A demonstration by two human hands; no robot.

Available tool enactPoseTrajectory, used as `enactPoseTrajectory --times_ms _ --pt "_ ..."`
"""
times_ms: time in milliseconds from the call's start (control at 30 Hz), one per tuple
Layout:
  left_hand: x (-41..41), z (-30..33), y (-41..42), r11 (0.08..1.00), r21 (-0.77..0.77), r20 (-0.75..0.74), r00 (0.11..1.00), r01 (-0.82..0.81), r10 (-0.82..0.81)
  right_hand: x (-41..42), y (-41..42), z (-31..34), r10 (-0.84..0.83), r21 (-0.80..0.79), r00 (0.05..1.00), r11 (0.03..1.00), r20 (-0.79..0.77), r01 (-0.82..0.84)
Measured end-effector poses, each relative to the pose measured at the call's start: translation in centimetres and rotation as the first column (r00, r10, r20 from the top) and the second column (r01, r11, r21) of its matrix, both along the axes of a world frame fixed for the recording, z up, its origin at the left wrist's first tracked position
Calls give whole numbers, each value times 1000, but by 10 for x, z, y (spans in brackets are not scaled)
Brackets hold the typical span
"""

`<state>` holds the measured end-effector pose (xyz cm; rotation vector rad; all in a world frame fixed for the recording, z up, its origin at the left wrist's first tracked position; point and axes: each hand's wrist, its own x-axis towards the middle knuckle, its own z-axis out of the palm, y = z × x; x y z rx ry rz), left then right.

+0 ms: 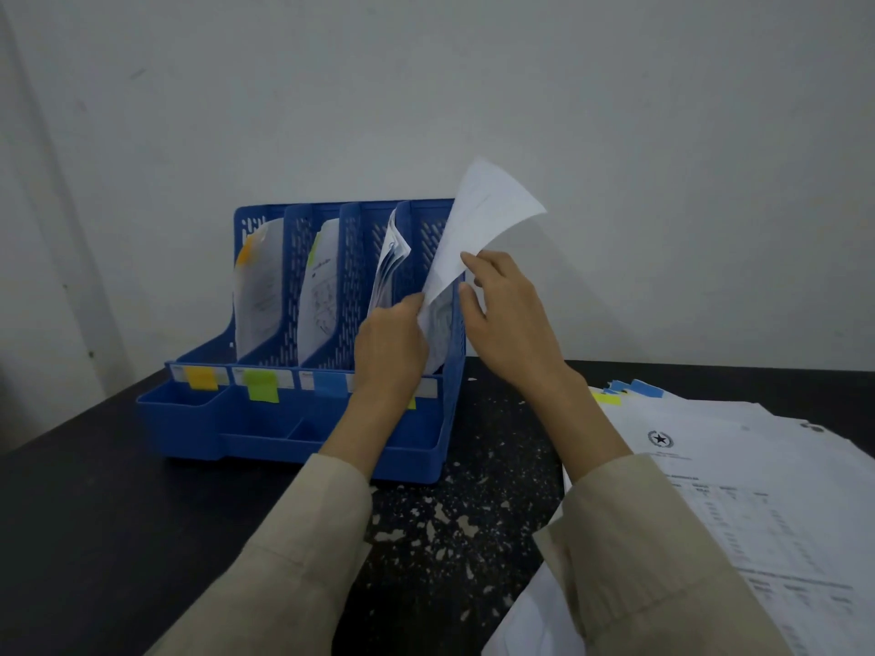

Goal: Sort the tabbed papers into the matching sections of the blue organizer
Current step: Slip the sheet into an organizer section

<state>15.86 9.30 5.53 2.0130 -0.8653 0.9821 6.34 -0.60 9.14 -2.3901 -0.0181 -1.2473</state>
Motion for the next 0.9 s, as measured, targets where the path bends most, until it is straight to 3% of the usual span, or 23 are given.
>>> enactPoseTrajectory --times_ms 233,300,400,533,733,900 --pt "-5 1 9 986 62 226 964 -155 137 -1 4 5 46 -2 996 999 74 -46" --pt "-5 -3 8 990 68 166 979 -127 114 -1 4 5 32 -20 997 999 63 -31" --pt "2 -13 3 992 126 -45 999 -3 8 -1 2 1 -9 -79 1000 997 14 10" --pt "2 -19 1 948 227 -306 940 223 -148 -3 2 3 -50 -141 999 989 0 50" --pt "-11 -3 -2 898 396 -420 907 192 -9 -4 4 3 -94 -181 990 981 -102 75" --pt "-13 -3 -4 848 506 -381 923 158 56 -1 1 -2 -73 -163 974 986 -214 38"
